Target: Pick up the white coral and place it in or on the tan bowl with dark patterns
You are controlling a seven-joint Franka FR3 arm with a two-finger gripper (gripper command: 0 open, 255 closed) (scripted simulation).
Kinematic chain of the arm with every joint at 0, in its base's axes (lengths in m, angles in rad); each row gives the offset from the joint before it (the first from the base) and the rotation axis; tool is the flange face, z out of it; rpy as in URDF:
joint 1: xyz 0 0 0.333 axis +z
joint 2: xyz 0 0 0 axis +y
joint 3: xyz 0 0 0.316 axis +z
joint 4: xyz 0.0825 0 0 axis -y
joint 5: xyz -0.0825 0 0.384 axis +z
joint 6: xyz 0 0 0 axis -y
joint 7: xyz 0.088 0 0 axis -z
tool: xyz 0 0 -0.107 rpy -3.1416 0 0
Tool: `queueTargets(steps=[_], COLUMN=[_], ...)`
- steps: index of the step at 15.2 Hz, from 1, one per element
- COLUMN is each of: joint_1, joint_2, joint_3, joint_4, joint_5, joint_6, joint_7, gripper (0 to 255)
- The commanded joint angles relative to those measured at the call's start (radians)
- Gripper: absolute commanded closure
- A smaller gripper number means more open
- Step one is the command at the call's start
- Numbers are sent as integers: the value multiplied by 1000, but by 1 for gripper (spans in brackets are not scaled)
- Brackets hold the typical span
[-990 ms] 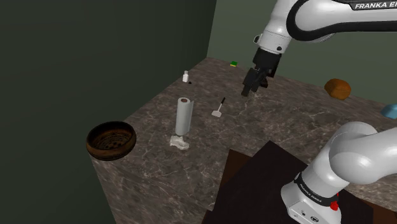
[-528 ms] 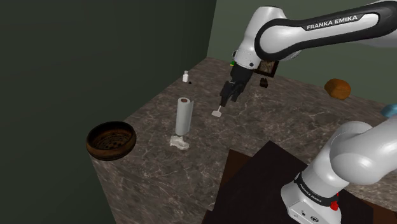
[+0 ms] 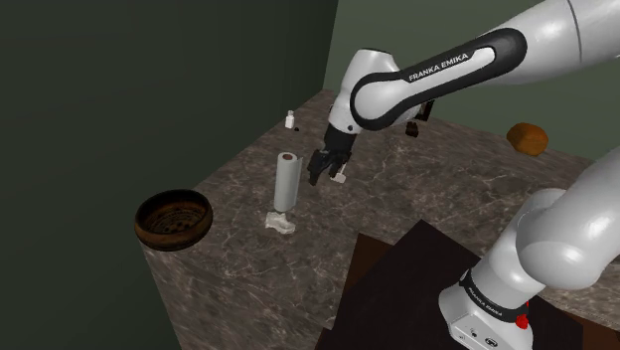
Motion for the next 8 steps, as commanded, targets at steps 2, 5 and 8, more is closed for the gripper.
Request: queueTargets(steps=[2,5,8], joint_1=[12,24,39], joint_2=[117,236,354], joint_3=[17,30,37], joint_4=[49,109,181], joint_5=[8,8,1], joint_6=[79,146,203], joint_7=[15,32,51], gripper=[0,0,0])
